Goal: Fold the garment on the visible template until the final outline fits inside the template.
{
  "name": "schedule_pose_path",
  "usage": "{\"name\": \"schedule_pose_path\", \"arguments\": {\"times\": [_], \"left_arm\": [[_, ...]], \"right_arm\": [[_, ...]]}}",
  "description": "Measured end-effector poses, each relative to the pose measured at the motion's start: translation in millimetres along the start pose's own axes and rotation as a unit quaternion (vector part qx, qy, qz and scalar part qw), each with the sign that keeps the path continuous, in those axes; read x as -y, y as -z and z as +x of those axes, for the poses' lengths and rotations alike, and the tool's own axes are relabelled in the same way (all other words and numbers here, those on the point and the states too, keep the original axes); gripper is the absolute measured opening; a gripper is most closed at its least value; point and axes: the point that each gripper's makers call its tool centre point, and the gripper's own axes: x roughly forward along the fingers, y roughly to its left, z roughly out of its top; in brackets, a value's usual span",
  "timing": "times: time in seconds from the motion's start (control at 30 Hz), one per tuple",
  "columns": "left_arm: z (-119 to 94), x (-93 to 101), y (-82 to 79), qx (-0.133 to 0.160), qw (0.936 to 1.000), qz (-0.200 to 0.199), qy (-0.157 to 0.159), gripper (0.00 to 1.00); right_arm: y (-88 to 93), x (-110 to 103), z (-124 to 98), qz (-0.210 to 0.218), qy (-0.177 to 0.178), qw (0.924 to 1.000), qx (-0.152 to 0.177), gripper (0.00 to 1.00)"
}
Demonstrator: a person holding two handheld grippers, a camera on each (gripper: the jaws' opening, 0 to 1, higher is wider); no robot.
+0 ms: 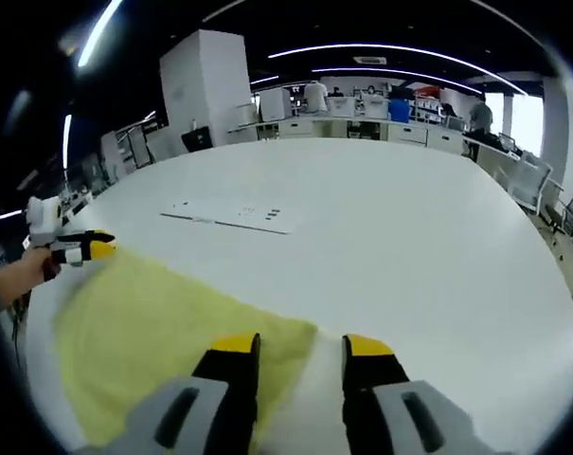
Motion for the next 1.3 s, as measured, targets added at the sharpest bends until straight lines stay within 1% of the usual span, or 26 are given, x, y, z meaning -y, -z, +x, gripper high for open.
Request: {"name": "schedule_pose_path", "arguments": {"times": [0.03,0.1,0.23,0.3,0.37,0.43,0.5,0.53,0.57,0.67,0.7,0.8,0.87,0.93,0.97,1.0,1.13,1.27,1.3], "left_arm": [[-2.5,1.1,-0.8,0.001,1.0000,-0.003,0.001,0.33],[-5.4,-4.3,-0.5,0.002,1.0000,-0.005,0.004,0.36],[-15.5,2.5,-7.0,0.005,0.9995,-0.027,0.015,0.44],[-20.1,0.7,-8.8,0.008,0.9994,-0.028,0.020,0.46],[-29.6,7.9,-11.0,0.010,0.9993,-0.023,0.028,0.49],[-36.6,6.2,-13.0,0.013,0.9991,-0.026,0.031,0.52],[-45.4,8.0,-16.1,0.015,0.9990,-0.025,0.033,0.55],[-52.0,11.8,-16.6,0.017,0.9990,-0.024,0.033,0.56],[-58.8,15.0,-18.2,0.020,0.9988,-0.025,0.038,0.56],[-70.0,16.2,-21.8,0.030,0.9977,-0.033,0.050,0.60],[-72.4,16.0,-22.2,0.032,0.9975,-0.031,0.054,0.61],[-86.3,22.3,-17.7,0.027,0.9974,-0.019,0.065,0.62],[-94.9,24.8,-14.7,0.027,0.9968,-0.016,0.073,0.62],[-101.4,26.2,-10.2,0.024,0.9959,-0.012,0.086,0.62],[-105.3,26.5,-6.9,0.020,0.9960,-0.011,0.086,0.63],[-109.8,31.3,-3.6,0.015,0.9960,-0.009,0.087,0.64],[-129.3,45.6,9.6,0.003,0.9937,0.008,0.112,0.66],[-139.5,48.3,19.4,-0.003,0.9921,-0.004,0.125,0.67],[-142.0,49.4,21.2,-0.004,0.9915,-0.014,0.129,0.67]], "right_arm": [[-2.2,-1.3,-1.2,0.000,-0.001,1.0000,0.002,0.37],[-3.0,-2.6,-1.8,-0.001,-0.005,1.0000,-0.001,0.43],[-4.1,-7.9,-12.6,-0.003,-0.007,0.9999,-0.007,0.52],[-5.3,-11.1,-17.0,-0.007,-0.012,0.9998,-0.010,0.55],[-7.5,-14.3,-20.7,-0.011,-0.021,0.9997,-0.012,0.58],[-8.9,-19.2,-27.6,-0.010,-0.029,0.9995,-0.013,0.62],[-8.6,-24.6,-33.6,-0.014,-0.038,0.9990,-0.017,0.65],[-8.1,-26.3,-35.6,-0.018,-0.040,0.9988,-0.019,0.65],[-6.4,-30.3,-40.5,-0.024,-0.043,0.9985,-0.024,0.66],[-4.4,-38.4,-50.4,-0.031,-0.052,0.9978,-0.028,0.67],[-3.6,-43.1,-57.0,-0.033,-0.053,0.9977,-0.026,0.67],[-1.6,-49.5,-66.3,-0.046,-0.059,0.9968,-0.029,0.67],[-1.8,-49.9,-69.6,-0.046,-0.062,0.9966,-0.028,0.67],[-1.5,-56.1,-77.4,-0.043,-0.072,0.9961,-0.027,0.67],[1.4,-61.1,-81.8,-0.043,-0.079,0.9955,-0.029,0.67],[3.7,-64.2,-84.7,-0.044,-0.084,0.9950,-0.031,0.67],[15.4,-72.1,-96.0,-0.066,-0.095,0.9924,-0.042,0.68],[32.9,-79.7,-111.0,-0.074,-0.104,0.9903,-0.054,0.70],[35.0,-80.0,-112.0,-0.077,-0.106,0.9897,-0.057,0.71]]}}
